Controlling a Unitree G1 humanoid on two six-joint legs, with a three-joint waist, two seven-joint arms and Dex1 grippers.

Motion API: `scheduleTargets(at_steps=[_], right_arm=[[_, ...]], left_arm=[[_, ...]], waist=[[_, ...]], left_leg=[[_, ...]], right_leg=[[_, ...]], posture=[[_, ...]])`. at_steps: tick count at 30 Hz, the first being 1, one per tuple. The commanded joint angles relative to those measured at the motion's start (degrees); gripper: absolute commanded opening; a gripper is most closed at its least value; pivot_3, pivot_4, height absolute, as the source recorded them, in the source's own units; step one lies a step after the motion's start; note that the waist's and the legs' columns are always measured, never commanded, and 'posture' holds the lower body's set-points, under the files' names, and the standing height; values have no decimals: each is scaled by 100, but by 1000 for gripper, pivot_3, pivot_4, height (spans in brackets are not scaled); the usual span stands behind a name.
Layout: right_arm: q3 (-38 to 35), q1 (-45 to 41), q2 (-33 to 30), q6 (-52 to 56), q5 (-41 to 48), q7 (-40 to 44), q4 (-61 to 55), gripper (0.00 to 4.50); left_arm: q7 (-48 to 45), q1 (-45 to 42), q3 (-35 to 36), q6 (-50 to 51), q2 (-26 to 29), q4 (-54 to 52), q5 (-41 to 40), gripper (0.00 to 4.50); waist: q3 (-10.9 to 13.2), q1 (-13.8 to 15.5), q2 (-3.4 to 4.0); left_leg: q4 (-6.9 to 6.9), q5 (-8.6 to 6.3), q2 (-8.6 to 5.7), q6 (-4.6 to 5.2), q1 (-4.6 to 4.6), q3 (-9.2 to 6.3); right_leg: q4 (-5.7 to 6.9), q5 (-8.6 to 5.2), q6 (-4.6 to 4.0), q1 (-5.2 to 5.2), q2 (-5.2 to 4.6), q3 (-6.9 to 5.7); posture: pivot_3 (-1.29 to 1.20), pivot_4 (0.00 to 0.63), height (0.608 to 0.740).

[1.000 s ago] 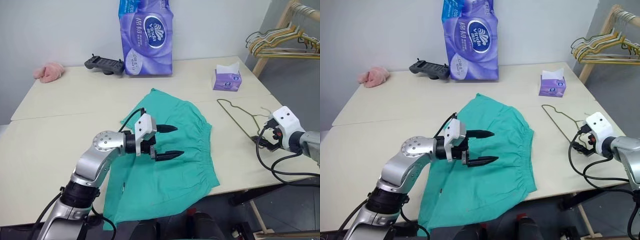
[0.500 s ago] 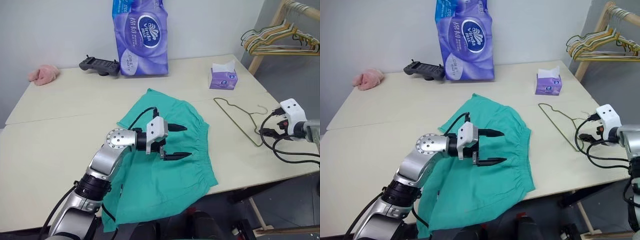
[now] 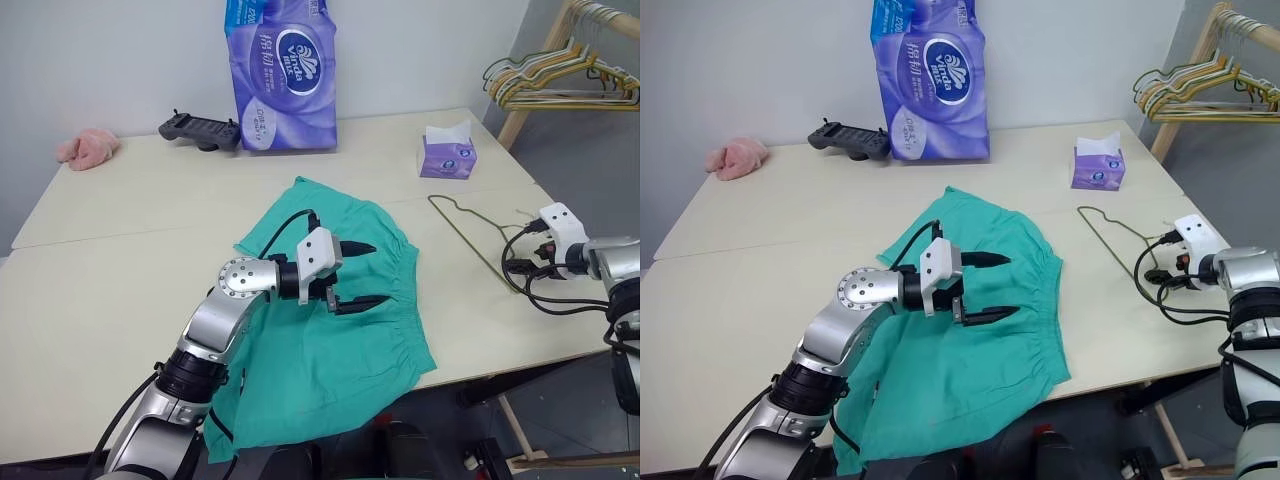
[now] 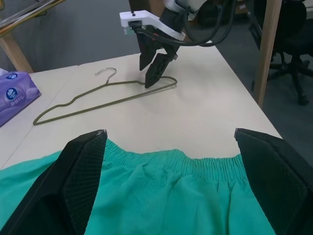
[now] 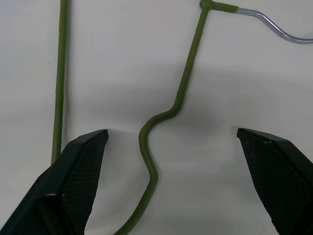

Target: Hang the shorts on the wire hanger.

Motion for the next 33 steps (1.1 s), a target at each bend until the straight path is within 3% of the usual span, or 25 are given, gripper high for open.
scheduleTargets(at_steps=[1, 12, 16, 27, 33], right_arm=[[-142, -259, 32, 68, -20, 141, 219, 4500], [-282, -338, 191, 274, -38, 390, 704, 4500], [-169, -205, 177, -29, -202, 444, 812, 3619], [-74, -185, 210, -559, -467, 553, 813, 62], [-102, -177, 175, -730, -563, 505, 847, 62]], left_arm=[[-7, -78, 130, -9, 44, -307, -95, 4447], [9, -66, 75, 216, 63, -588, -99, 4447], [-28, -86, 105, 237, 105, -598, -100, 4500], [-13, -147, 118, 211, 115, -550, -81, 4500], [-6, -172, 118, 187, 105, -495, -63, 4500]], waist=[[0, 1, 0], [-1, 20, 0], [-2, 29, -1], [-4, 40, -3], [-4, 40, -3]], left_leg=[[0, 0, 0, 0, 0, 0], [0, 6, 0, -11, 1, -4], [0, 7, 0, -12, 2, -5], [0, 9, 0, -16, 2, -5], [0, 9, 1, -16, 3, -5]], right_leg=[[0, 0, 0, 0, 0, 0], [0, 0, 0, 2, 0, 0], [-1, 0, 0, 4, 1, 0], [-1, 0, 0, 5, 1, 0], [-1, 0, 0, 5, 1, 1]], posture=[[-58, 138, 740], [-44, 128, 740], [-35, 121, 740], [-35, 123, 740], [-39, 124, 740]])
